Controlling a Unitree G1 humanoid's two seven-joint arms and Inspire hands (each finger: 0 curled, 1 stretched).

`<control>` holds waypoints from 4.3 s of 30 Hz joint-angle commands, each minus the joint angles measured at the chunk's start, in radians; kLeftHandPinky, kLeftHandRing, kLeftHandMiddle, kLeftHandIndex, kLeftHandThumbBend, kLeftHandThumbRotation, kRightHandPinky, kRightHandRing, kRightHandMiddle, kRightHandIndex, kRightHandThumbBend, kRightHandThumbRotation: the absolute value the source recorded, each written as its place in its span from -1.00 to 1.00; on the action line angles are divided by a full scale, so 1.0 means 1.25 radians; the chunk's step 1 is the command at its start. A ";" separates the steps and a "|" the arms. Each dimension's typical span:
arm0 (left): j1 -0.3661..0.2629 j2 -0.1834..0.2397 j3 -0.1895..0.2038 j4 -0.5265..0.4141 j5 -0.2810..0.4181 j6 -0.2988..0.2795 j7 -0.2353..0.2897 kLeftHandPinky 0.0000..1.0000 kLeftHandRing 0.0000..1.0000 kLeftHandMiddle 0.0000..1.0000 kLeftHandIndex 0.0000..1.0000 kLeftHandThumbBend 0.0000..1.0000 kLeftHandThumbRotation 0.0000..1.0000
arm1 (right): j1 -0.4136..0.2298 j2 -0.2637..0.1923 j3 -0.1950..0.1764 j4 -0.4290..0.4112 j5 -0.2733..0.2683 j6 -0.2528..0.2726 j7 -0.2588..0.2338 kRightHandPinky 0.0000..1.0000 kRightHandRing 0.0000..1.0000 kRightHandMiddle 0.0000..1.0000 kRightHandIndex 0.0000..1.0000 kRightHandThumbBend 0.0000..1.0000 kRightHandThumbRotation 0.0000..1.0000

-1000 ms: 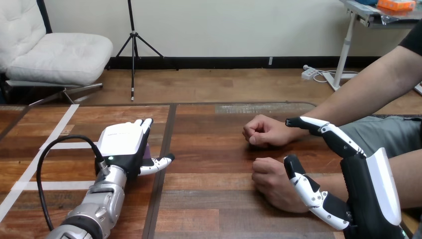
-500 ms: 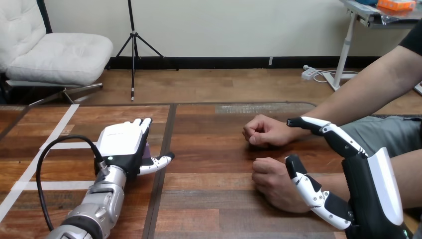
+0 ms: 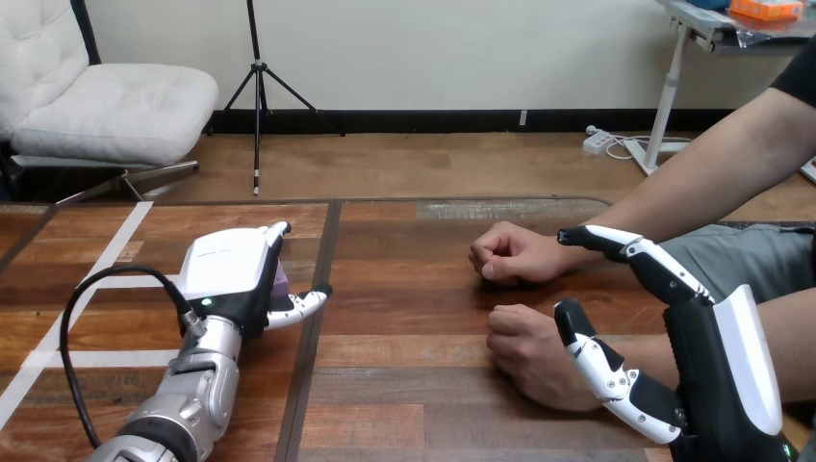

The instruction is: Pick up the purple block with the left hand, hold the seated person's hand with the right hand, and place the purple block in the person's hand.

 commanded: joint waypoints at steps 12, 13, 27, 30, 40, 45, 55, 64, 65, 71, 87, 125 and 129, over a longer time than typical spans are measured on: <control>-0.011 -0.007 0.054 -0.003 -0.047 -0.044 0.026 0.22 0.39 0.49 0.59 0.06 -0.78 | -0.019 -0.014 -0.007 -0.047 0.013 -0.005 0.004 0.54 0.54 0.51 0.44 -0.28 -0.08; -0.011 -0.007 0.055 -0.003 -0.047 -0.044 0.025 0.18 0.35 0.46 0.57 0.08 -0.85 | -0.018 -0.014 -0.007 -0.048 0.012 -0.005 0.004 0.54 0.54 0.51 0.44 -0.28 -0.08; -0.016 -0.007 0.053 0.004 -0.044 -0.008 -0.007 0.16 0.32 0.43 0.54 0.16 -0.87 | -0.017 -0.016 -0.002 -0.049 0.009 -0.006 0.002 0.53 0.53 0.52 0.45 -0.29 -0.08; -0.015 -0.008 0.056 0.004 -0.046 -0.005 -0.011 0.18 0.35 0.45 0.55 0.18 -0.84 | -0.017 -0.017 -0.002 -0.047 0.011 -0.009 0.001 0.53 0.53 0.52 0.45 -0.29 -0.07; -0.011 -0.006 0.048 0.004 -0.038 0.000 -0.005 0.30 0.45 0.53 0.59 0.24 -0.73 | -0.016 -0.018 -0.002 -0.045 0.013 -0.011 0.001 0.52 0.52 0.52 0.44 -0.28 -0.08; -0.010 -0.005 0.037 0.004 -0.027 0.010 0.001 0.41 0.54 0.60 0.63 0.22 -0.59 | -0.013 -0.017 -0.002 -0.048 0.011 -0.007 0.002 0.53 0.53 0.52 0.45 -0.28 -0.07; -0.011 -0.001 0.019 0.005 0.005 0.028 0.003 0.62 0.69 0.73 0.73 0.16 -0.31 | -0.012 -0.020 -0.002 -0.048 0.002 -0.009 0.001 0.55 0.55 0.52 0.45 -0.30 -0.07; -0.012 -0.001 0.014 0.006 0.020 0.041 0.007 0.75 0.78 0.80 0.78 0.16 -0.07 | -0.013 -0.022 0.001 -0.047 0.004 -0.008 0.003 0.57 0.56 0.53 0.45 -0.28 -0.05; -0.012 -0.001 0.013 0.006 0.021 0.042 0.010 0.76 0.79 0.80 0.79 0.17 -0.05 | -0.013 -0.022 0.001 -0.047 0.004 -0.008 0.002 0.57 0.56 0.53 0.45 -0.28 -0.05; -0.016 0.000 0.000 0.008 0.033 0.059 -0.003 0.86 0.86 0.87 0.85 0.20 0.20 | -0.012 -0.022 0.002 -0.046 0.005 -0.009 0.001 0.59 0.56 0.53 0.45 -0.28 -0.04; -0.017 -0.002 0.007 0.008 0.027 0.059 -0.014 0.83 0.86 0.88 0.88 0.24 0.34 | -0.007 -0.023 0.002 -0.048 0.003 -0.008 0.002 0.61 0.57 0.53 0.46 -0.28 -0.04; 0.011 -0.003 0.076 0.006 -0.039 -0.052 0.056 -0.01 0.09 0.19 0.30 0.00 -0.99 | 0.009 -0.035 -0.009 -0.056 0.006 -0.015 0.001 0.60 0.55 0.52 0.45 -0.29 -0.04; 0.012 -0.003 0.081 0.005 -0.039 -0.062 0.070 0.00 0.08 0.17 0.28 0.03 -1.00 | 0.010 -0.036 -0.009 -0.056 0.007 -0.016 0.001 0.59 0.55 0.51 0.45 -0.29 -0.04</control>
